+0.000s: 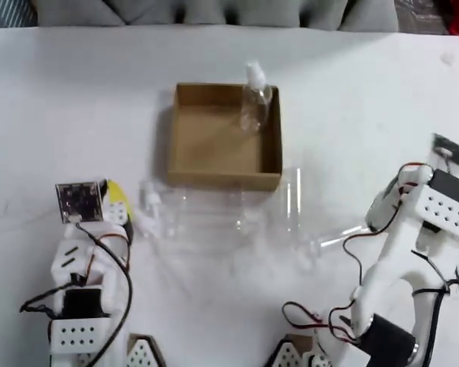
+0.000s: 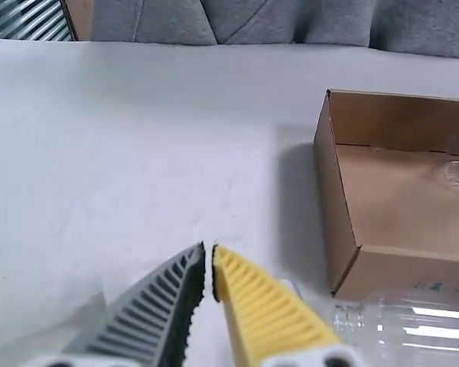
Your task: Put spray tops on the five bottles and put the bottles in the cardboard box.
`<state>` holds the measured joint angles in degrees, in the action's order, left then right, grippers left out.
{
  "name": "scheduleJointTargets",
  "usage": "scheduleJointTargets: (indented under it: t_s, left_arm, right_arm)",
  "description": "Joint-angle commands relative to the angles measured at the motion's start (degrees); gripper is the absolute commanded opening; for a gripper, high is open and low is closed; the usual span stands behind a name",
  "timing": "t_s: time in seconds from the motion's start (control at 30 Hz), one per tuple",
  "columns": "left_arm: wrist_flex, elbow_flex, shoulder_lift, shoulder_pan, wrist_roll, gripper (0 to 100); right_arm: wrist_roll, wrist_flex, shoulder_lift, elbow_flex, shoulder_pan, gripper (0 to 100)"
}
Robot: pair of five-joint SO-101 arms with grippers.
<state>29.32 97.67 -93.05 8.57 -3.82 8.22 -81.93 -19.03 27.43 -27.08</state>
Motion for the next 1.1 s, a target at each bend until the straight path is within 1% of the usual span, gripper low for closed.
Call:
scheduleJointTargets:
  t_s: [0.0,0.17,0.3,0.43,0.6,0.77,1.07]
  left_arm:
    - [-1.2,-0.4,-0.6,0.4,0.8,2]
    - [-0.6,-0.4,-0.6,0.4,0.8,2]
    - [-0.6,-0.4,-0.6,0.3,0.8,2]
    - [-0.6,-0.4,-0.6,0.3,0.8,2]
    - [-0.6,-0.4,-0.6,0.3,0.8,2]
    - [-0.6,-0.4,-0.6,0.3,0.8,2]
    - [-0.6,-0.4,-0.6,0.3,0.8,2]
  right_arm:
    - [13.5,4.4,-1.7,1.1,2.1,17.3]
    - [16.4,14.5,0.4,6.9,4.8,21.3]
    - [16.4,17.9,2.9,7.5,6.6,26.3]
    - [16.5,20.3,5.5,7.5,7.3,27.6]
    - [21.5,22.4,9.3,7.5,7.2,27.9]
    - [21.8,25.0,12.2,7.5,7.3,27.9]
    - [21.5,25.3,16.4,6.2,7.5,27.6]
